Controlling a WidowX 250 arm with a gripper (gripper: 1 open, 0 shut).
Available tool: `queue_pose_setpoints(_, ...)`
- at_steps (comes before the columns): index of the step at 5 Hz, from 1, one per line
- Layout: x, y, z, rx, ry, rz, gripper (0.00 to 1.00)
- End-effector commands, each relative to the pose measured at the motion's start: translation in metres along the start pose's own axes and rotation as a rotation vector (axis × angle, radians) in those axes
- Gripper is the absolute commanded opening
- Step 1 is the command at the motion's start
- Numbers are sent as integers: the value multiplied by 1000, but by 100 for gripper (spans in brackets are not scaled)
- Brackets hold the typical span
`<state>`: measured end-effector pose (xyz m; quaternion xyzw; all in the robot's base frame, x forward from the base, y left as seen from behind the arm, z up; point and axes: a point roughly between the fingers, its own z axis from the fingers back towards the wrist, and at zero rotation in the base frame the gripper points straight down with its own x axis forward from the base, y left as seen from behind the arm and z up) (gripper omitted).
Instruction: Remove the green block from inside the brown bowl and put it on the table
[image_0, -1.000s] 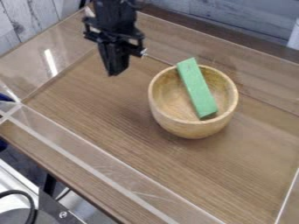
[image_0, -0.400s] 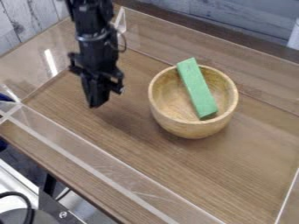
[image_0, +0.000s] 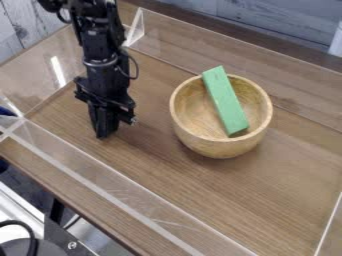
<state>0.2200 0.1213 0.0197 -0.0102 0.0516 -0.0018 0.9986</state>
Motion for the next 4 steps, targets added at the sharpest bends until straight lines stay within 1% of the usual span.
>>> queue_pose_setpoints(1, 5, 5, 8, 19, -23, 5, 0)
queue_pose_setpoints(4, 5, -1, 6, 9, -2, -3, 0)
